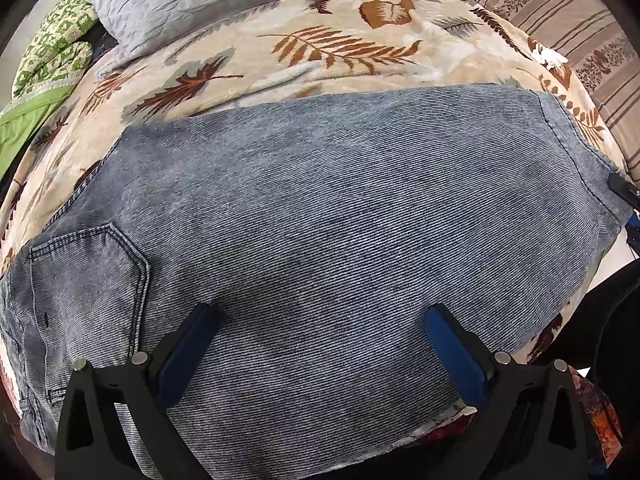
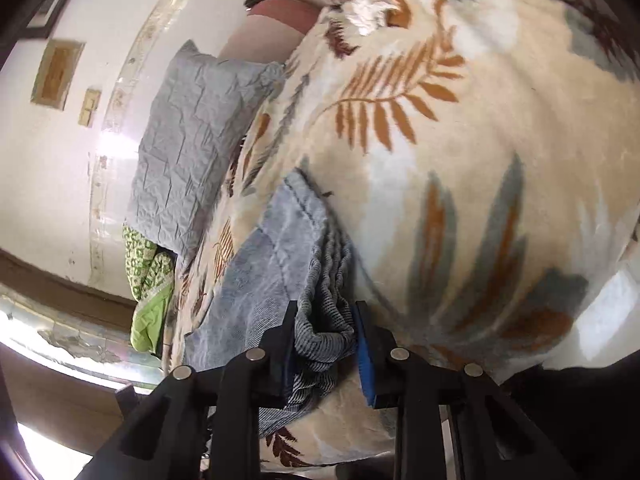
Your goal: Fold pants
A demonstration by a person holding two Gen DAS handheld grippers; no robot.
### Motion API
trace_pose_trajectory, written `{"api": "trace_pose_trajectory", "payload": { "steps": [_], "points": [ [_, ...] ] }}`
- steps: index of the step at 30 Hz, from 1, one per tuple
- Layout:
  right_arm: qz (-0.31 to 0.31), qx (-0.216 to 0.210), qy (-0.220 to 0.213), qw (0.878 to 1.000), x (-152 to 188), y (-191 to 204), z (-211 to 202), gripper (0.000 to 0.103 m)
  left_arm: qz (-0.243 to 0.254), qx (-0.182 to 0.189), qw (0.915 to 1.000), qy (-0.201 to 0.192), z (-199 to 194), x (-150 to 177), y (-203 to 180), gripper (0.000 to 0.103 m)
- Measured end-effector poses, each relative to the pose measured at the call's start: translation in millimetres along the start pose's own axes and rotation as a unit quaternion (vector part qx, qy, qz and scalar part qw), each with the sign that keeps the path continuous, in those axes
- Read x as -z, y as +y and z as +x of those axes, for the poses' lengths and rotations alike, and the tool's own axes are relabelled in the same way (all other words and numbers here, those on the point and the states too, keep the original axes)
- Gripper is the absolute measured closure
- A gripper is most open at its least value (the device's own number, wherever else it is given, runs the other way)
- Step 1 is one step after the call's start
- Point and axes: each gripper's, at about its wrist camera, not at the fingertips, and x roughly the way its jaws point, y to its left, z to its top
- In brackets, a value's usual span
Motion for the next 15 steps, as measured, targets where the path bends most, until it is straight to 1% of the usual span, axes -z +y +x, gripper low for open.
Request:
{"api": "trace_pose_trajectory", "payload": {
  "steps": [5,7,11,12,13,15],
  "points": [
    [-0.076,0.004,-0.007,0.997,5,43,-5,0.077,-0.047,-0.025,0.9986,0.000,-6,2,28,0.000],
    [-0.107,-0.002,-0.006,0.994,10,65,-5,0.077,-0.056,-0.014,0.9983,0.009,-4,4,40,0.000],
    [-0.158,-0.016,0.018,0.987,24,108,3,0.077,-0.061,0.004,0.9981,-0.006,-16,9,47,0.000],
    [-0.167,-0.019,0.023,0.985,28,116,5,0.077,-0.066,0.002,0.9977,-0.011,-20,10,51,0.000],
    [-0.178,-0.022,0.032,0.983,34,126,8,0.077,-0.073,-0.011,0.9971,-0.016,-24,10,57,0.000],
    [-0.199,-0.027,0.048,0.978,45,144,16,0.077,-0.087,-0.022,0.9956,-0.028,-33,13,70,0.000]
  ]
}}
